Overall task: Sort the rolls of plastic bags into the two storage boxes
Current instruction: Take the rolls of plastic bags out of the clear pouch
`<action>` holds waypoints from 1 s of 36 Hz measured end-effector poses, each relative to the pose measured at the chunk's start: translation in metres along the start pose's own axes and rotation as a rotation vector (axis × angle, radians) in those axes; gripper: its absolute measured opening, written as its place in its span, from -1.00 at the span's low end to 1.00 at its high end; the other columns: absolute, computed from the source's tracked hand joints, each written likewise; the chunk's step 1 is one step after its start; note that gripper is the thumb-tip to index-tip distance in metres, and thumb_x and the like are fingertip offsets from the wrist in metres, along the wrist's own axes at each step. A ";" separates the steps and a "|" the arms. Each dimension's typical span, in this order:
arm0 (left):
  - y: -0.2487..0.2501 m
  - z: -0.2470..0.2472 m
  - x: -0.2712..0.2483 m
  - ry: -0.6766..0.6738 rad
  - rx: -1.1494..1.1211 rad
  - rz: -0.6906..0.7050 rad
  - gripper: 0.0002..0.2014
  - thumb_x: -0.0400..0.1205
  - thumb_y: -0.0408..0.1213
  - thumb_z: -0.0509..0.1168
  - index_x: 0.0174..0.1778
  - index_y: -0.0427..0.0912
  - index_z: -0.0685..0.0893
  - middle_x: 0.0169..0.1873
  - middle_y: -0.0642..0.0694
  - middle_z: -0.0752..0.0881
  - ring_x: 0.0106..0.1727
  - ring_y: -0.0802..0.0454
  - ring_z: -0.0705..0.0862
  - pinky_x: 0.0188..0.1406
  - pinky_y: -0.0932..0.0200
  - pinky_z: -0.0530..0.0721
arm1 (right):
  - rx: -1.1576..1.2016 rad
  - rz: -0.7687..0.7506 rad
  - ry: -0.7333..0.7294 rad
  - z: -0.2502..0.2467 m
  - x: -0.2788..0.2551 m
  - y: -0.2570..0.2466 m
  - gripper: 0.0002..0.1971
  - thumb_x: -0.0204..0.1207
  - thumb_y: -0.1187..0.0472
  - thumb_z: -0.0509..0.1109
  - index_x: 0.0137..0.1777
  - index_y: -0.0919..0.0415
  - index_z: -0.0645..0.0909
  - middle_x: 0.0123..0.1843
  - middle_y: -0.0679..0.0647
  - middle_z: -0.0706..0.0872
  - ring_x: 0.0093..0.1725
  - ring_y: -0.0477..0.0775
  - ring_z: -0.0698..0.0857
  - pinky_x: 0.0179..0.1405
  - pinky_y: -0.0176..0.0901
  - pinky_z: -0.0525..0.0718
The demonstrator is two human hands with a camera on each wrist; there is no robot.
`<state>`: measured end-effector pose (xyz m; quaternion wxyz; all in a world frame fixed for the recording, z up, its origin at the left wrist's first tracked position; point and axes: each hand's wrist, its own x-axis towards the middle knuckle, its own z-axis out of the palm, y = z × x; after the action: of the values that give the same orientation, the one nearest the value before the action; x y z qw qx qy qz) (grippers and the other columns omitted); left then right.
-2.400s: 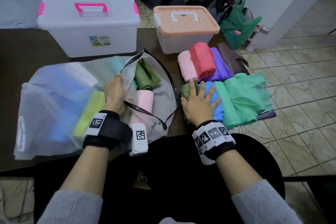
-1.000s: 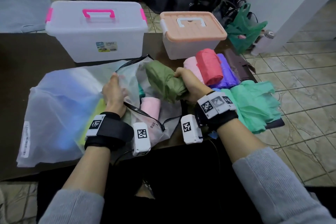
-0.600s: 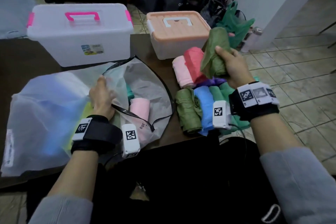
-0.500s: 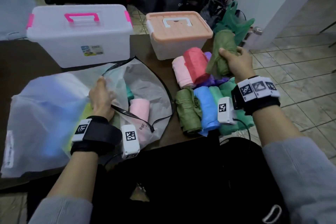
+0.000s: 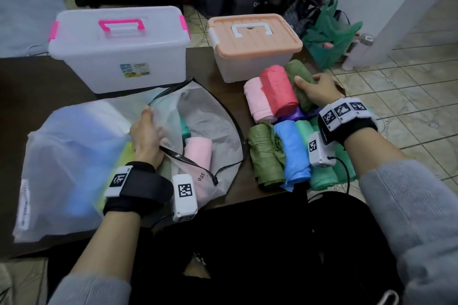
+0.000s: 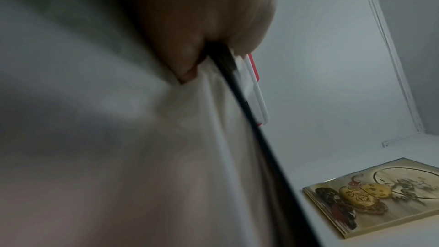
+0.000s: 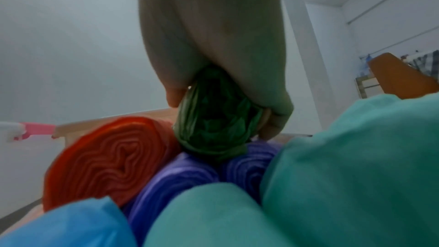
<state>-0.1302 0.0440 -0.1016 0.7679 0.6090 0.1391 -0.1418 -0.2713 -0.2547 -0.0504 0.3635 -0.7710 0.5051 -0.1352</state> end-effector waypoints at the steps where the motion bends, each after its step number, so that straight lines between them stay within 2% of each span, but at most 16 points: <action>1: 0.000 0.000 0.001 -0.001 -0.004 -0.003 -0.77 0.72 -0.16 0.15 -0.24 -0.09 0.52 -0.37 0.01 0.53 -0.55 0.16 0.48 -0.64 0.35 0.45 | -0.041 0.019 -0.015 0.002 0.001 -0.001 -0.30 0.52 -0.25 0.28 0.43 0.31 0.40 0.44 0.29 0.49 0.47 0.28 0.44 0.48 0.08 0.37; 4: -0.001 -0.001 0.002 -0.010 -0.020 -0.023 -0.79 0.72 -0.15 0.15 -0.22 -0.10 0.54 -0.37 -0.01 0.56 -0.57 0.16 0.51 -0.62 0.33 0.49 | -0.232 0.103 0.002 0.008 -0.001 -0.005 -0.27 0.62 -0.31 -0.04 0.60 0.23 0.21 0.62 0.35 0.16 0.60 0.35 0.12 0.56 0.12 0.07; 8: -0.003 -0.002 0.003 -0.025 -0.015 -0.021 -0.81 0.72 -0.15 0.15 -0.15 -0.12 0.56 -0.33 0.00 0.57 -0.58 0.20 0.52 -0.64 0.36 0.50 | -0.293 0.126 -0.008 0.009 -0.001 -0.006 -0.25 0.63 -0.32 -0.12 0.63 0.21 0.13 0.64 0.34 0.10 0.62 0.33 0.08 0.57 0.13 0.00; 10: -0.004 -0.002 0.004 -0.028 -0.017 -0.011 -0.81 0.72 -0.16 0.14 0.02 -0.19 0.58 -0.21 -0.02 0.61 -0.52 0.21 0.56 -0.62 0.38 0.52 | -0.274 0.135 0.018 0.007 -0.002 -0.009 -0.26 0.61 -0.34 -0.09 0.62 0.18 0.17 0.64 0.33 0.12 0.62 0.32 0.09 0.57 0.11 0.00; 13: -0.006 -0.003 0.007 -0.029 -0.038 -0.025 -0.63 0.72 -0.15 0.14 0.33 -0.32 0.55 0.09 -0.11 0.63 -0.28 0.12 0.64 -0.47 0.35 0.63 | -0.228 0.031 0.178 0.003 -0.011 -0.021 -0.38 0.60 -0.25 0.08 0.48 0.20 0.29 0.55 0.27 0.23 0.57 0.26 0.13 0.52 0.12 0.08; 15: -0.005 -0.004 0.006 -0.036 -0.055 -0.037 -0.61 0.72 -0.15 0.14 0.36 -0.33 0.53 0.17 -0.15 0.64 -0.21 0.07 0.66 -0.36 0.27 0.65 | -0.212 -0.092 0.294 0.001 -0.023 -0.033 -0.50 0.55 -0.07 0.22 0.37 0.22 0.34 0.46 0.23 0.30 0.49 0.25 0.22 0.44 0.12 0.20; 17: -0.004 -0.003 0.006 -0.048 -0.061 -0.043 -0.67 0.72 -0.16 0.14 0.27 -0.30 0.57 0.14 -0.18 0.66 -0.20 0.04 0.67 -0.32 0.22 0.67 | -0.129 -0.221 0.305 0.005 -0.043 -0.047 -0.61 0.50 0.10 0.26 0.28 0.24 0.40 0.35 0.20 0.39 0.38 0.20 0.33 0.33 0.03 0.32; 18: -0.004 -0.003 0.005 -0.052 -0.054 -0.040 -0.72 0.72 -0.16 0.14 0.20 -0.27 0.58 0.09 -0.18 0.66 -0.21 0.03 0.67 -0.33 0.22 0.67 | -0.068 -0.268 0.254 0.011 -0.054 -0.053 -0.66 0.50 0.15 0.28 0.23 0.25 0.44 0.28 0.19 0.46 0.29 0.15 0.41 0.24 -0.04 0.40; 20: -0.004 -0.003 0.004 -0.049 -0.037 -0.033 -0.76 0.72 -0.17 0.14 0.13 -0.25 0.58 -0.01 -0.17 0.66 -0.20 0.01 0.68 -0.30 0.21 0.69 | 0.065 -0.292 0.059 0.029 -0.081 -0.061 -0.77 0.50 0.19 0.33 0.04 0.34 0.56 0.01 0.24 0.62 -0.03 0.03 0.53 -0.13 -0.21 0.50; 22: -0.005 -0.005 0.005 -0.048 -0.028 -0.034 -0.76 0.71 -0.16 0.15 0.11 -0.25 0.59 -0.03 -0.19 0.67 -0.11 -0.08 0.69 -0.16 0.10 0.68 | 0.197 -0.201 -0.252 0.051 -0.110 -0.064 -0.83 0.53 0.21 0.35 -0.17 0.33 0.54 -0.34 0.20 0.54 -0.36 -0.04 0.47 -0.41 -0.25 0.45; 24: -0.005 -0.006 0.004 -0.044 -0.015 -0.036 -0.76 0.70 -0.14 0.16 0.07 -0.24 0.60 -0.02 -0.20 0.66 -0.04 -0.14 0.67 -0.06 0.02 0.65 | 0.248 -0.010 -0.559 0.075 -0.135 -0.061 -0.85 0.58 0.19 0.33 -0.16 0.25 0.50 -0.35 0.11 0.43 -0.48 -0.05 0.43 -0.51 -0.24 0.46; 26: -0.005 -0.007 0.003 -0.039 0.001 -0.035 -0.78 0.70 -0.14 0.15 -0.05 -0.21 0.62 -0.07 -0.18 0.64 -0.07 -0.12 0.66 -0.14 0.06 0.65 | 0.214 0.121 -0.722 0.099 -0.153 -0.052 -0.80 0.59 0.16 0.33 -0.08 0.32 0.52 -0.28 0.10 0.49 -0.46 -0.01 0.52 -0.42 -0.21 0.59; 29: -0.005 -0.005 0.000 -0.039 0.020 -0.021 -0.78 0.71 -0.17 0.13 -0.12 -0.19 0.60 -0.08 -0.17 0.61 -0.09 -0.07 0.64 -0.30 0.19 0.65 | 0.108 0.107 -0.736 0.126 -0.167 -0.042 -0.50 0.49 0.00 0.41 0.26 0.39 0.56 -0.08 0.12 0.64 -0.25 0.07 0.65 -0.26 -0.18 0.68; 32: -0.005 -0.005 0.000 -0.038 0.009 -0.031 -0.77 0.71 -0.18 0.14 0.06 -0.25 0.59 0.00 -0.19 0.61 -0.02 -0.07 0.65 -0.31 0.24 0.67 | 0.135 0.123 -0.672 0.134 -0.172 -0.046 -0.45 0.45 0.01 0.48 0.32 0.34 0.51 0.04 0.15 0.63 -0.27 0.03 0.61 -0.58 -0.35 0.51; 33: -0.004 -0.005 0.000 -0.040 0.004 -0.033 -0.75 0.71 -0.18 0.14 0.10 -0.27 0.59 0.02 -0.19 0.61 -0.01 -0.07 0.65 -0.30 0.24 0.68 | 0.143 0.125 -0.673 0.135 -0.172 -0.048 -0.48 0.44 0.04 0.50 0.29 0.33 0.52 0.03 0.16 0.62 -0.27 0.04 0.60 -0.60 -0.36 0.49; 36: -0.004 -0.006 0.000 -0.036 -0.007 -0.027 -0.63 0.71 -0.17 0.15 0.28 -0.37 0.58 0.20 -0.26 0.63 0.04 -0.07 0.66 -0.25 0.24 0.70 | 0.106 0.081 -0.704 0.138 -0.175 -0.054 -0.61 0.45 0.13 0.49 0.22 0.30 0.60 -0.02 0.13 0.60 -0.09 0.05 0.57 -0.22 -0.21 0.57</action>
<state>-0.1315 0.0487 -0.1063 0.7706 0.6016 0.1339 -0.1624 -0.2347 -0.0306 -0.0814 0.5598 -0.7297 0.3713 0.1275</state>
